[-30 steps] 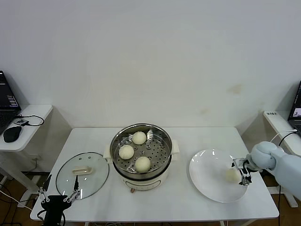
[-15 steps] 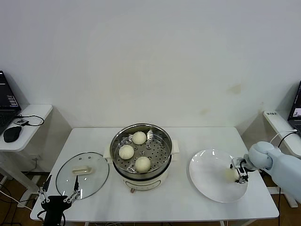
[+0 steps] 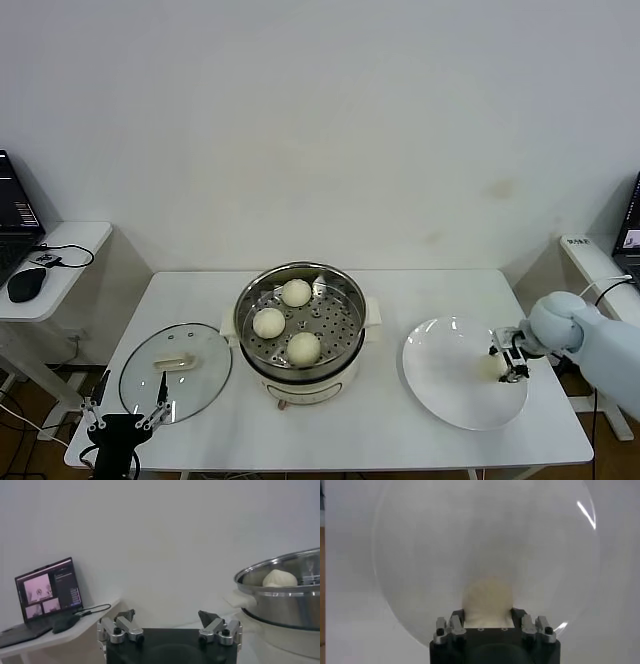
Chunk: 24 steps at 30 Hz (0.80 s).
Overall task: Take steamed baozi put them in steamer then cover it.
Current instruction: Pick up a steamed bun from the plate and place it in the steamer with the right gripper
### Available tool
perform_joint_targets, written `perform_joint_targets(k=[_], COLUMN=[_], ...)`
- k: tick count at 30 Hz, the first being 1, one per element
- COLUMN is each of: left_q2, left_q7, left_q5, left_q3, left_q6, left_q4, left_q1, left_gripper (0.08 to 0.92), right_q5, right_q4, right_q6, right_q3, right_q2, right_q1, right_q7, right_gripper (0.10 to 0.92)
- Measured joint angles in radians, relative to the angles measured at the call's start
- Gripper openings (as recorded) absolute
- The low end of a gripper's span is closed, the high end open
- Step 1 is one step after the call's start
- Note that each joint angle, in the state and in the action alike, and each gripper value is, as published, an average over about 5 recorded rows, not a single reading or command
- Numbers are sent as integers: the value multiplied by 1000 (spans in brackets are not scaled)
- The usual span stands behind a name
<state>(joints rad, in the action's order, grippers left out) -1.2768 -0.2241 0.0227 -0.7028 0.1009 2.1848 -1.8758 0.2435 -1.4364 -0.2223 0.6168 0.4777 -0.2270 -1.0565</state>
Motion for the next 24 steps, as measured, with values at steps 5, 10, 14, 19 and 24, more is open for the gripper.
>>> perform_joint_targets(k=[5,10,14,19,24], left_q2=[4,4,5,8,1], left_q7=[0,0,0,0,-1], left_q5=[-1,-3,-3,-2,-2], left_q3=[7,18,23,21,26], left_q6=[0,1,1,2,3], left_q4=[2,3,8,12,12], left_q1=[4,6,7,6,9], left_gripper=[823,823,823,823,823], right_q5=[-72,-164,-242,-348,-461], right_q4=[-61,-120,-153,-175,-178], right_q6=[-31,-65,-94,-138,-194], right_q3=[61,175,287,424,522], right_q2=[-26,-27,-3,73,187], right_q1=[100,277,447,652,793], right_q7=[-4,2,11,30,62], right_gripper=[585,585,591,594,601])
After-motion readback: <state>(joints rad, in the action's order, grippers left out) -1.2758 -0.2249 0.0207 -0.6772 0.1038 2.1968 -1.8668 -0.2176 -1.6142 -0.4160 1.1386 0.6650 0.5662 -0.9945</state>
